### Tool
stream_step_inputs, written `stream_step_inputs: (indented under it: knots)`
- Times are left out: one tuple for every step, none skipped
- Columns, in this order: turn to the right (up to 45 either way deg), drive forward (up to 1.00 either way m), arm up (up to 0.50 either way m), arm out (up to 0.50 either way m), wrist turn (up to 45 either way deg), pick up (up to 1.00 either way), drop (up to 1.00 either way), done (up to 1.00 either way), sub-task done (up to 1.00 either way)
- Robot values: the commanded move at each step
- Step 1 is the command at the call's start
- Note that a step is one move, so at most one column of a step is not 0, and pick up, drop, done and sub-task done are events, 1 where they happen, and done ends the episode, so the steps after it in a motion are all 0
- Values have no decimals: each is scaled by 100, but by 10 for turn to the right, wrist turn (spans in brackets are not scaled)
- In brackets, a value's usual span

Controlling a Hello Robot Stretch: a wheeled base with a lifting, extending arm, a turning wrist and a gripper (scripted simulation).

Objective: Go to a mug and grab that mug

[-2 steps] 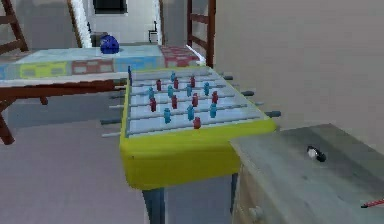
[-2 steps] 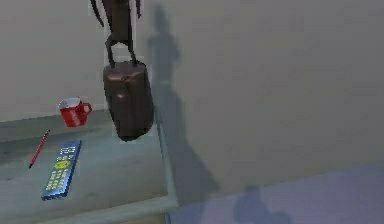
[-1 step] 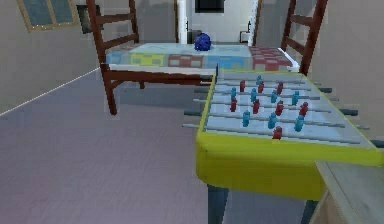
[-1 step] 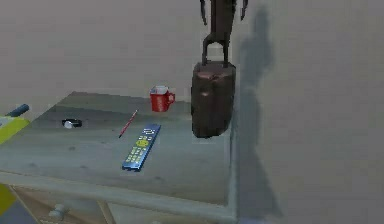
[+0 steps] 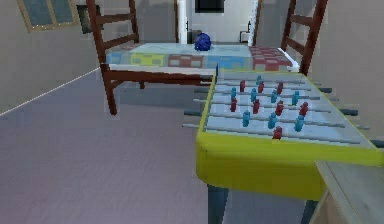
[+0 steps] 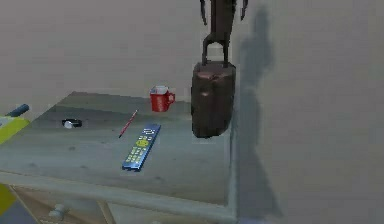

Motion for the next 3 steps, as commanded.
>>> stream_step_inputs:
  knots:
    - [0, 0, 38, 0, 0, 0, 0, 0, 0]
    - [0, 0, 0, 44, 0, 0, 0, 0, 0]
    - [0, 0, 0, 0, 450, 0, 0, 0, 0]
